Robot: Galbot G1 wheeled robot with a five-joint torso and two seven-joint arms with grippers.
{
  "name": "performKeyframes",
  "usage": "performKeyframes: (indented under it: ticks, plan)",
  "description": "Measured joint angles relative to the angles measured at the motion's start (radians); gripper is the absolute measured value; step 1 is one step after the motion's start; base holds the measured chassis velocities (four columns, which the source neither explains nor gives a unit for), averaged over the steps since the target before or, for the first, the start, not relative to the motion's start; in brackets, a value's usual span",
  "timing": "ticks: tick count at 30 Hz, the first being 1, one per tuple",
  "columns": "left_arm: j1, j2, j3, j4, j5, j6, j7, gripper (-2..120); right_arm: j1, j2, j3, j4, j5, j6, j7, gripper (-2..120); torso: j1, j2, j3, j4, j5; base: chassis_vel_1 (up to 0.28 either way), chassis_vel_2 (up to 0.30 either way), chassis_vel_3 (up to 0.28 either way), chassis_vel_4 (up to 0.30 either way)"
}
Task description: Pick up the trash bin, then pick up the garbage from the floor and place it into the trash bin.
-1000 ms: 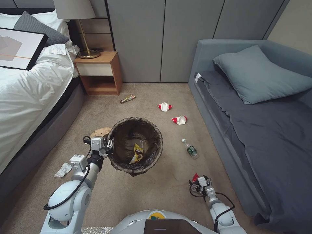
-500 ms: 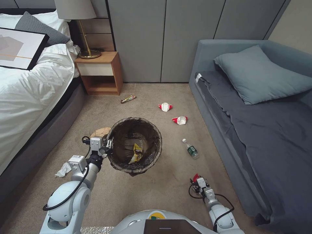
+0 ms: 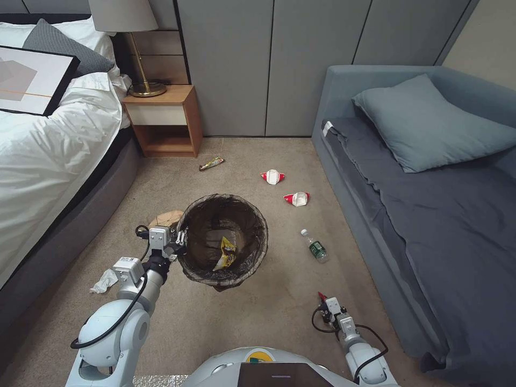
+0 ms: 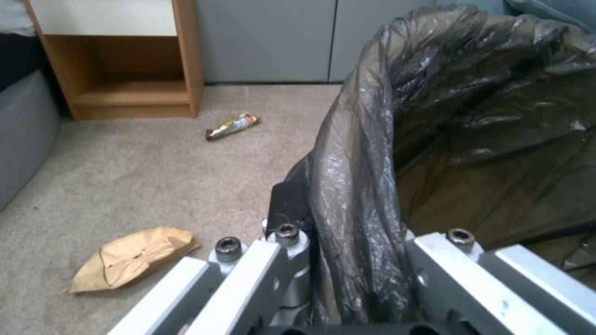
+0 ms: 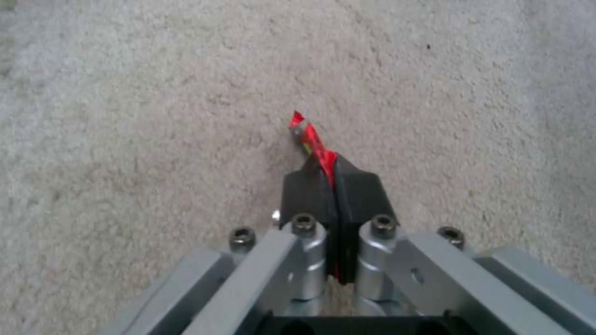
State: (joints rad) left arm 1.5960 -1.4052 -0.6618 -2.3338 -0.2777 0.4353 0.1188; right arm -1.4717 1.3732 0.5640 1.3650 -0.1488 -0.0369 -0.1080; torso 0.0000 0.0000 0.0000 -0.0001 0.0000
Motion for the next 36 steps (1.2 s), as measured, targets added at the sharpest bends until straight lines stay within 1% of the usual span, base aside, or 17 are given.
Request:
performKeyframes:
  ticks: [6,11,13,14,17,18,20,21,23,24,26,27,30,31,34,35,36]
  plan:
    - [-0.001,-0.001,-0.001,0.000,0.000,0.000,0.000,7,0.004,0.002,0.004,0.010,-0.008,0.007,0.001,0,0.000,0.000,0.000,0.0001,0.0000,0.000,0.000,0.000,0.000]
    - [-0.003,0.000,-0.001,0.000,0.000,0.000,0.000,7,-0.008,0.002,0.017,0.063,-0.009,0.018,0.005,0,0.000,0.000,0.000,0.0002,0.0001,0.000,0.000,0.000,0.000]
    - [-0.003,0.000,0.001,0.000,0.000,0.000,0.000,7,-0.027,-0.002,0.030,0.139,0.012,0.015,0.002,0,0.000,0.000,0.000,0.0001,0.0001,0.000,0.000,0.000,0.000]
    - [-0.003,0.000,0.001,0.000,0.000,0.000,0.000,7,-0.027,-0.002,0.030,0.139,0.012,0.015,0.002,0,0.000,0.000,0.000,0.0001,0.0001,0.000,0.000,0.000,0.000]
    - [-0.004,0.001,0.006,0.000,0.002,0.001,0.000,7,-0.056,-0.014,0.043,0.287,0.072,-0.020,-0.005,0,0.000,0.000,0.000,0.0002,0.0000,0.000,0.000,0.000,0.000]
    - [-0.004,0.001,0.006,0.000,0.002,0.001,0.000,7,-0.056,-0.014,0.043,0.287,0.072,-0.020,-0.005,0,0.000,0.000,0.000,0.0002,0.0000,0.000,0.000,0.000,0.000]
    - [-0.004,0.002,0.011,0.000,0.004,0.002,0.000,7,-0.074,-0.024,0.049,0.407,0.112,-0.054,-0.018,0,0.000,0.000,0.000,0.0001,0.0000,0.000,0.000,0.000,0.000]
    - [-0.004,0.002,0.011,0.000,0.004,0.002,0.000,7,-0.074,-0.024,0.049,0.407,0.112,-0.054,-0.018,0,0.000,0.000,0.000,0.0001,0.0000,0.000,0.000,0.000,0.000]
    - [-0.004,0.003,0.015,0.000,0.005,0.005,0.000,7,-0.082,-0.034,0.049,0.481,0.140,-0.082,-0.026,0,0.000,0.000,0.000,0.0002,0.0000,0.000,0.000,0.000,0.000]
    - [-0.004,0.003,0.015,0.000,0.005,0.005,0.000,7,-0.082,-0.034,0.049,0.481,0.140,-0.082,-0.026,0,0.000,0.000,0.000,0.0002,0.0000,0.000,0.000,0.000,0.000]
    - [-0.007,0.006,0.017,0.000,0.005,0.013,0.000,7,-0.084,-0.054,0.045,0.584,0.178,-0.121,-0.028,0,0.000,0.000,0.000,0.0000,-0.0001,0.000,0.000,0.000,0.000]
    - [-0.007,0.006,0.017,0.000,0.005,0.013,0.000,7,-0.084,-0.054,0.045,0.584,0.178,-0.121,-0.028,0,0.000,0.000,0.000,0.0000,-0.0001,0.000,0.000,0.000,0.000]
    - [-0.012,0.009,0.022,0.000,0.006,0.032,-0.003,7,-0.048,-0.123,0.005,0.771,0.274,-0.223,-0.008,0,0.000,0.000,0.000,0.0003,-0.0001,0.000,0.000,0.000,0.000]
    - [-0.012,0.009,0.022,0.000,0.006,0.032,-0.003,7,-0.048,-0.123,0.005,0.771,0.274,-0.223,-0.008,0,0.000,0.000,0.000,0.0003,-0.0001,0.000,0.000,0.000,0.000]
    - [-0.018,0.010,0.026,0.005,0.006,0.039,-0.007,7,0.003,-0.219,-0.029,0.862,0.383,-0.306,-0.003,0,0.000,0.000,0.000,0.0001,0.0000,0.000,0.000,0.000,0.000]
    - [-0.018,0.010,0.026,0.005,0.006,0.039,-0.007,7,0.003,-0.219,-0.029,0.862,0.383,-0.306,-0.003,0,0.000,0.000,0.000,0.0001,0.0000,0.000,0.000,0.000,0.000]
    - [-0.019,0.010,0.026,0.006,0.007,0.040,-0.008,7,0.015,-0.243,-0.035,0.873,0.410,-0.320,-0.004,0,0.000,0.000,0.000,0.0001,0.0002,0.000,0.000,0.000,0.000]
